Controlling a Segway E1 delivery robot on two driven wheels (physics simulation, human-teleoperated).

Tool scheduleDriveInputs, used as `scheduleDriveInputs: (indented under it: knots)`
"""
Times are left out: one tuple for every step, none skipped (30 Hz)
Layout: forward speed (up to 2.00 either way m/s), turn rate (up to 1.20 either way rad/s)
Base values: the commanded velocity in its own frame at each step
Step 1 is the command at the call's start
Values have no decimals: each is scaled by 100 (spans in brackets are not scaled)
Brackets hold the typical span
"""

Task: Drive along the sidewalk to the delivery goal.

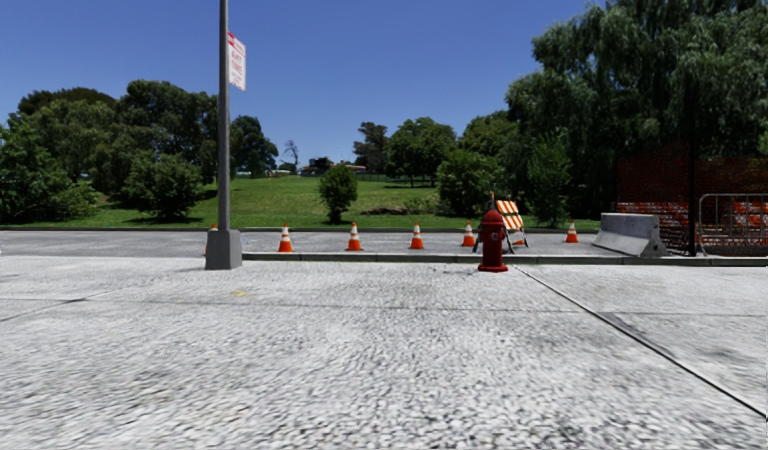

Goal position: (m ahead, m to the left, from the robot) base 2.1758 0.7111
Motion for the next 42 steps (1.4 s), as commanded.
scheduleDriveInputs:
  knots:
    - [164, 27]
    - [164, 27]
    - [164, 27]
    - [164, 27]
    - [164, 27]
    - [164, 27]
    - [164, 27]
    - [164, 27]
    - [164, 27]
    - [164, 27]
    - [170, 27]
    - [180, 27]
    - [180, 27]
    - [187, 27]
    - [189, 27]
    - [190, 27]
    - [190, 27]
    - [190, 27]
    - [190, 27]
    - [190, 27]
    - [190, 27]
    - [190, 27]
    - [190, 27]
    - [190, 27]
    - [190, 27]
    - [187, 27]
    - [187, 27]
    - [181, 27]
    - [178, 27]
    - [168, 25]
    - [168, 25]
    - [163, 15]
    - [157, 2]
    - [144, 0]
    - [115, 0]
    - [115, 0]
    - [69, 0]
    - [34, 0]
    - [20, 0]
    - [16, 0]
    - [16, 0]
    - [15, 0]
